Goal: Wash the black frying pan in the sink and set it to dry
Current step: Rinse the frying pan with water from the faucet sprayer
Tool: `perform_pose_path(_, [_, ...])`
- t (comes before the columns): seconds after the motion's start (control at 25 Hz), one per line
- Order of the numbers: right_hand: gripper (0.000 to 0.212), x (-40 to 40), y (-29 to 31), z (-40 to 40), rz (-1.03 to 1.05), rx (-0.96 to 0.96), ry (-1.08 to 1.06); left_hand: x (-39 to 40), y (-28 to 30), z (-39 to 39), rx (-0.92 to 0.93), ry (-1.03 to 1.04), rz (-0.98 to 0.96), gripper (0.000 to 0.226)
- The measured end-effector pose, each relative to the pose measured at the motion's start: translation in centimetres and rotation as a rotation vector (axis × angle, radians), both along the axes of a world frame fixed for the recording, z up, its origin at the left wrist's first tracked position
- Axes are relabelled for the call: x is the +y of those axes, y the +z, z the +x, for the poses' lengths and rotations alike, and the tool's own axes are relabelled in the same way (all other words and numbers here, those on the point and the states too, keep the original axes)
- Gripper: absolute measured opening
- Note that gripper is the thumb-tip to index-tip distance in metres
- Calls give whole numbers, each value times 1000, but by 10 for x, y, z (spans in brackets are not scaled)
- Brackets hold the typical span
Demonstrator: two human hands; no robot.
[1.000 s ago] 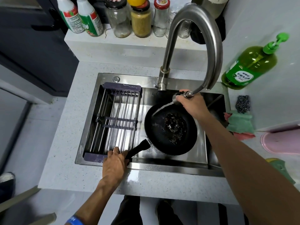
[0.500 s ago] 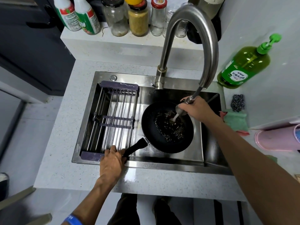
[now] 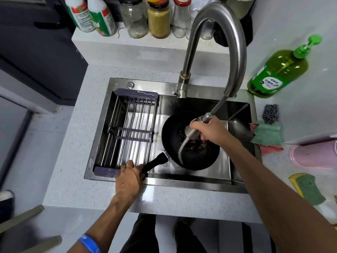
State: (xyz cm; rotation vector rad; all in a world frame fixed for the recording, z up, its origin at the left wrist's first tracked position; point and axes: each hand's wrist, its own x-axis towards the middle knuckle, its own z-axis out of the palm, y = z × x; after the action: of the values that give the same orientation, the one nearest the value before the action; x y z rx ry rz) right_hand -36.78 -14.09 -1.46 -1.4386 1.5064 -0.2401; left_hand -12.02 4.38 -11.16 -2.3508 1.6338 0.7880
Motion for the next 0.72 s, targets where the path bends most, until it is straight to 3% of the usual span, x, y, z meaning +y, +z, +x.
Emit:
perform_pose_path(0.12, [26, -16, 3, -1, -63, 10, -76, -1, 0, -1, -8, -10, 4, 28])
perform_pose_path(0.28, [35, -19, 2, -29, -169, 289, 29, 0, -2, -1, -7, -4, 7, 30])
perform_pose_path(0.48, [15, -10, -1, 7, -52, -53, -40, 1, -1, -1, 13, 10, -7, 29])
perform_pose_path(0.56, [16, -30, 0, -1, -135, 29, -73, 0, 0, -1, 15, 18, -7, 28])
perform_pose_path(0.64, [24, -38, 2, -24, -205, 242, -22, 0, -1, -1, 14, 15, -3, 29])
perform_pose_path(0.72, [32, -27, -1, -33, -193, 283, 38, 2, -1, 0, 18, 18, -3, 31])
